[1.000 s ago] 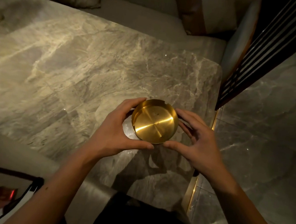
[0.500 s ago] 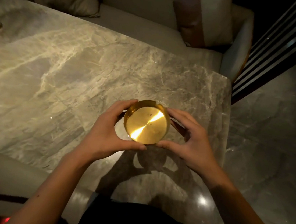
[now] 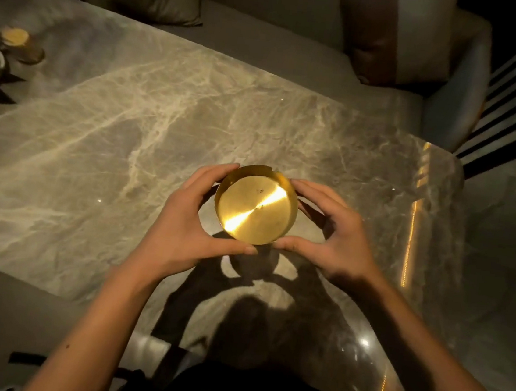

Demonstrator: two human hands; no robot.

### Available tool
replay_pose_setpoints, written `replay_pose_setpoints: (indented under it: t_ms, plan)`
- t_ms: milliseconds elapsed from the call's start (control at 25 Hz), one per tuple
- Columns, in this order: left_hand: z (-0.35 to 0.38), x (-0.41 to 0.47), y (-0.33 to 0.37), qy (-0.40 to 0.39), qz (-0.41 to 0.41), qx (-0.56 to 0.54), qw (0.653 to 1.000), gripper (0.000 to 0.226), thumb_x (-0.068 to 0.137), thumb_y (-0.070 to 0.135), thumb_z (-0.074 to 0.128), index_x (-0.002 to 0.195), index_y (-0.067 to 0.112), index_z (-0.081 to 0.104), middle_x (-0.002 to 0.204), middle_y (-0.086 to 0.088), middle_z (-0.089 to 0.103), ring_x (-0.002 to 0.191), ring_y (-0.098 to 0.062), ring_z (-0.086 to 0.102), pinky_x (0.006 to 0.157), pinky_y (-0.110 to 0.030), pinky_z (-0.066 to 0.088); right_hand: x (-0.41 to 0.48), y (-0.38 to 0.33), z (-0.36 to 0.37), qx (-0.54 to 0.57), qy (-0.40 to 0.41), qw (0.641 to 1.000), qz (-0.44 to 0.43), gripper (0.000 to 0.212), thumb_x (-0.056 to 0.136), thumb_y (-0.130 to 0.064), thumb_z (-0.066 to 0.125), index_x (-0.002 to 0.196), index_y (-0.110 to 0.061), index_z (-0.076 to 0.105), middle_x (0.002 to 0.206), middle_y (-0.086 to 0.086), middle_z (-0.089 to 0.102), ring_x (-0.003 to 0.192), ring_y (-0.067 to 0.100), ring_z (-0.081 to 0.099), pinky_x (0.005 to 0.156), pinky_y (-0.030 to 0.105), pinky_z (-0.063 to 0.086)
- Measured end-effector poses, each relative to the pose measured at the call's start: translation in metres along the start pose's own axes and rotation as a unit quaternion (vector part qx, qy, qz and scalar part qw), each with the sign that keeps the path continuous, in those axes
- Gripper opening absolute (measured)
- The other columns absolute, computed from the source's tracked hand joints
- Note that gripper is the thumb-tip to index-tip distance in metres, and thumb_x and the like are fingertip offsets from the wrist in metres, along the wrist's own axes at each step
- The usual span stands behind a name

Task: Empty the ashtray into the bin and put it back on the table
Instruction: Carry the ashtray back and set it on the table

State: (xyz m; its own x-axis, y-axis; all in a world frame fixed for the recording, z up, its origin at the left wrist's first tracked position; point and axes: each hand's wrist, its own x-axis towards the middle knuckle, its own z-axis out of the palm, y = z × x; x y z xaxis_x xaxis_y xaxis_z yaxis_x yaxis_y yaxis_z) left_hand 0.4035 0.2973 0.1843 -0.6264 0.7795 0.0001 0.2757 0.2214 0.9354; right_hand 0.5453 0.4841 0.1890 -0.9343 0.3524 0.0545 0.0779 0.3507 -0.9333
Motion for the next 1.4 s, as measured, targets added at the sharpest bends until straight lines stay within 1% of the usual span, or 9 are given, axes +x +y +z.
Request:
replay_pose_setpoints:
  t_ms: [120, 280, 440, 720, 880, 1000, 1160, 1280, 1400]
  plan:
    - [-0.013, 0.000, -0.003, 0.024, -0.018, 0.010, 0.999, 0.103, 0.047, 0.044, 0.091, 0.139, 0.028, 0.046, 0.137, 0.011, 0.052, 0.127, -0.003, 0.049, 0.105, -0.025, 0.042, 0.017, -0.002, 0.011, 0.005, -0.013, 1.000, -0.007, 0.078, 0.063, -0.031, 0.085, 0.133, -0.018, 0.054, 0.132, -0.006, 0.056, 0.125, 0.004, 0.053, 0.103, 0.020, 0.043]
    - [-0.010, 0.000, 0.004, 0.041, -0.026, 0.046, 0.998, 0.105, 0.047, 0.041, 0.093, 0.139, 0.025, 0.046, 0.137, 0.014, 0.052, 0.126, 0.002, 0.048, 0.103, -0.014, 0.040, 0.025, 0.011, 0.006, 0.028, -0.041, 0.999, -0.022, 0.080, 0.062, -0.030, 0.087, 0.134, -0.015, 0.054, 0.133, -0.003, 0.057, 0.126, 0.009, 0.053, 0.104, 0.026, 0.045]
    - [-0.009, -0.005, 0.005, 0.040, -0.041, 0.075, 0.996, 0.103, 0.048, 0.047, 0.090, 0.139, 0.029, 0.045, 0.137, 0.018, 0.051, 0.127, 0.001, 0.048, 0.104, -0.013, 0.039, 0.028, 0.023, 0.011, 0.014, -0.049, 0.998, -0.033, 0.081, 0.063, -0.026, 0.089, 0.135, -0.013, 0.055, 0.134, 0.000, 0.057, 0.126, 0.012, 0.054, 0.105, 0.031, 0.047]
    - [-0.038, -0.005, -0.012, 0.026, -0.050, 0.087, 0.995, 0.103, 0.047, 0.046, 0.091, 0.139, 0.026, 0.046, 0.134, 0.012, 0.050, 0.125, 0.002, 0.048, 0.103, -0.010, 0.038, 0.041, 0.020, 0.041, 0.010, -0.053, 0.998, -0.019, 0.080, 0.064, -0.023, 0.090, 0.135, -0.016, 0.054, 0.132, -0.003, 0.056, 0.124, 0.008, 0.054, 0.103, 0.021, 0.045]
    - [-0.088, 0.007, -0.041, 0.019, -0.043, 0.081, 0.996, 0.105, 0.046, 0.048, 0.090, 0.139, 0.024, 0.046, 0.133, 0.006, 0.047, 0.125, 0.003, 0.046, 0.103, -0.009, 0.036, 0.074, 0.008, 0.082, 0.001, -0.048, 0.999, 0.009, 0.080, 0.063, -0.021, 0.090, 0.134, -0.015, 0.055, 0.131, -0.006, 0.056, 0.122, 0.000, 0.052, 0.101, 0.012, 0.040]
    - [-0.136, 0.018, -0.071, 0.001, -0.043, 0.061, 0.997, 0.106, 0.045, 0.047, 0.090, 0.139, 0.025, 0.046, 0.133, 0.007, 0.048, 0.124, 0.003, 0.047, 0.103, -0.009, 0.036, 0.101, -0.002, 0.126, -0.013, -0.032, 0.999, 0.035, 0.082, 0.061, -0.022, 0.091, 0.134, -0.015, 0.056, 0.129, -0.010, 0.056, 0.121, -0.003, 0.052, 0.100, 0.011, 0.040]
    - [-0.223, 0.032, -0.119, -0.034, -0.063, 0.046, 0.996, 0.109, 0.039, 0.046, 0.094, 0.137, 0.032, 0.047, 0.133, 0.011, 0.048, 0.123, 0.003, 0.047, 0.106, -0.017, 0.038, 0.147, -0.027, 0.209, -0.021, -0.004, 0.998, 0.063, 0.082, 0.058, -0.025, 0.092, 0.132, -0.017, 0.058, 0.127, -0.011, 0.057, 0.119, -0.003, 0.053, 0.101, 0.012, 0.041]
    - [-0.280, 0.026, -0.144, -0.024, -0.100, 0.004, 0.995, 0.108, 0.031, 0.046, 0.094, 0.129, 0.040, 0.051, 0.134, 0.011, 0.050, 0.124, 0.001, 0.049, 0.108, -0.024, 0.039, 0.172, -0.050, 0.261, -0.008, -0.018, 0.997, 0.077, 0.083, 0.057, -0.026, 0.092, 0.132, -0.018, 0.057, 0.129, -0.009, 0.057, 0.121, 0.001, 0.055, 0.105, 0.018, 0.041]
    - [-0.317, 0.015, -0.164, -0.003, -0.114, -0.040, 0.993, 0.105, 0.030, 0.043, 0.095, 0.126, 0.041, 0.053, 0.134, 0.012, 0.052, 0.126, -0.004, 0.051, 0.104, -0.023, 0.041, 0.190, -0.066, 0.296, -0.017, -0.035, 0.997, 0.061, 0.079, 0.059, -0.027, 0.090, 0.131, -0.020, 0.058, 0.128, -0.008, 0.058, 0.121, 0.004, 0.056, 0.105, 0.021, 0.043]
